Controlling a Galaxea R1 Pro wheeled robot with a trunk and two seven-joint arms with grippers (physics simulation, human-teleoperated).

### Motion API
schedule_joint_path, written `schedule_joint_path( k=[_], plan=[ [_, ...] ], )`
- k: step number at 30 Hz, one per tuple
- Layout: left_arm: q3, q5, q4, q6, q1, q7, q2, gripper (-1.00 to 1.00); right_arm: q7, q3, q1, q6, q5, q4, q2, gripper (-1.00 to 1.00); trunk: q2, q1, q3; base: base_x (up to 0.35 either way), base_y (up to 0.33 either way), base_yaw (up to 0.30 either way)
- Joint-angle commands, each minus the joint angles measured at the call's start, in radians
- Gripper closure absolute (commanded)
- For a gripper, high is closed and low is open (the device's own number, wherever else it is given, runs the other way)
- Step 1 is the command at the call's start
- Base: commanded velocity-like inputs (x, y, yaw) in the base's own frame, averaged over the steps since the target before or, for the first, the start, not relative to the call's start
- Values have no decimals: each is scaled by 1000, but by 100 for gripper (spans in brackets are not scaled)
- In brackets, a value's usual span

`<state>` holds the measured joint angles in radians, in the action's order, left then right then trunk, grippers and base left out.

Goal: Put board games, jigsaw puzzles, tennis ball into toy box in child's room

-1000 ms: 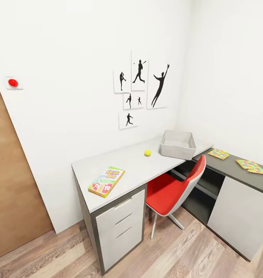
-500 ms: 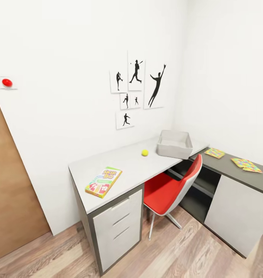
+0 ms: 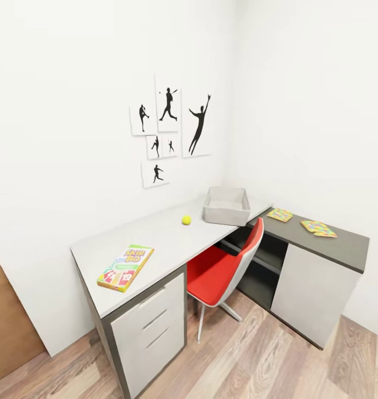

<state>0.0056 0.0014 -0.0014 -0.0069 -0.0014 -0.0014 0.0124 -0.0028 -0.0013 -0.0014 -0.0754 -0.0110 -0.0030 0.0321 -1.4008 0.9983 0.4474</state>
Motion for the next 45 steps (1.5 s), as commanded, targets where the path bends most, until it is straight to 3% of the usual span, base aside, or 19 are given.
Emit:
schedule_joint_path(
  k=[1, 21, 33, 45],
  plan=[
    [1, 0, 0, -1, 0, 0, 0, -100, 0, 0, 0, -2, -1, 0, 0, -100, 7, -4, -2, 0, 0, -275],
    [0, 0, 0, -1, 0, 1, -2, -100, 0, -1, 0, -3, 1, 0, -3, -100, 147, -81, -65, 0, 0, -263],
    [0, 0, 0, -1, 0, 1, -2, -100, 0, -2, 0, -25, 6, -3, 1, -100, 231, -127, -103, 0, 0, -27],
    [-2, -3, 0, -61, 0, 1, 0, -100, 0, -1, 0, -40, 6, -3, 0, -100, 315, -173, -140, 0, 0, 0]
  ],
)
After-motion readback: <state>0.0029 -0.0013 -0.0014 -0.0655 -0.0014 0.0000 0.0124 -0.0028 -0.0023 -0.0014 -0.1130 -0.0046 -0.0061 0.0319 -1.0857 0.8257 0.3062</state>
